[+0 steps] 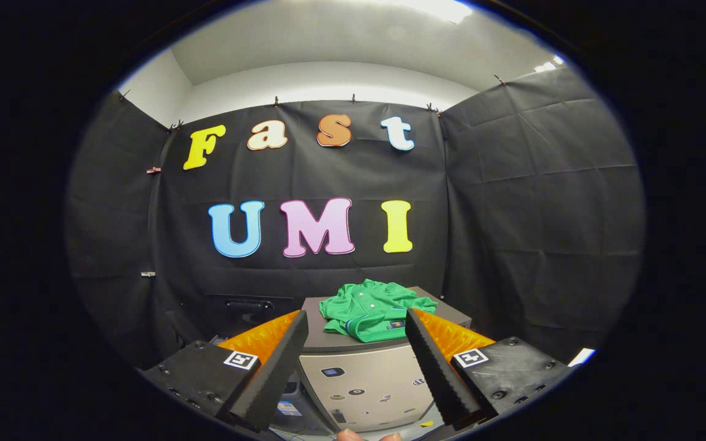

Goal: Put the clothes into the washing machine and then close the washing machine lid.

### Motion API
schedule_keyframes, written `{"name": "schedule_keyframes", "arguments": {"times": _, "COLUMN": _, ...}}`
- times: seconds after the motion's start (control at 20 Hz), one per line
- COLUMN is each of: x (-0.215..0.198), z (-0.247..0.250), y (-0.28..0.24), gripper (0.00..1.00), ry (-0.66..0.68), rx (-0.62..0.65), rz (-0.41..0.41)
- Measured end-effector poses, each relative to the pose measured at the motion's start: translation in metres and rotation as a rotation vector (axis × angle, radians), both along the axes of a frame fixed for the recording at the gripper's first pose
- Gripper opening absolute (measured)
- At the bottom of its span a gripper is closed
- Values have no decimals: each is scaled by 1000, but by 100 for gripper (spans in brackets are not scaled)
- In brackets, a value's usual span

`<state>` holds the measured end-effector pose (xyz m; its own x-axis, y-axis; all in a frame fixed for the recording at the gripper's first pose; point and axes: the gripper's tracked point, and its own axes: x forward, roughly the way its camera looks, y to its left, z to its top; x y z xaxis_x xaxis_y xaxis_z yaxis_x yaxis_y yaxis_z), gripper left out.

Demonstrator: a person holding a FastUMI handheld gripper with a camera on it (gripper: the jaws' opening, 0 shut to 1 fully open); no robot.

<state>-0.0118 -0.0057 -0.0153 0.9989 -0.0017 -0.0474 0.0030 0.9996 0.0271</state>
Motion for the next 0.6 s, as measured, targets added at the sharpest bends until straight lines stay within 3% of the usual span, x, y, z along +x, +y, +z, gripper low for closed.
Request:
{"name": "schedule_keyframes", "arguments": {"times": 0.3, "x": -1, "z": 2, "y": 1, "gripper": 100, "ry": -12, "rx": 9, "rz": 6}}
{"name": "schedule_keyframes", "arguments": {"times": 0.6, "x": 24, "z": 1, "y": -3, "gripper": 100, "ry": 9, "rx": -6, "rz": 11}}
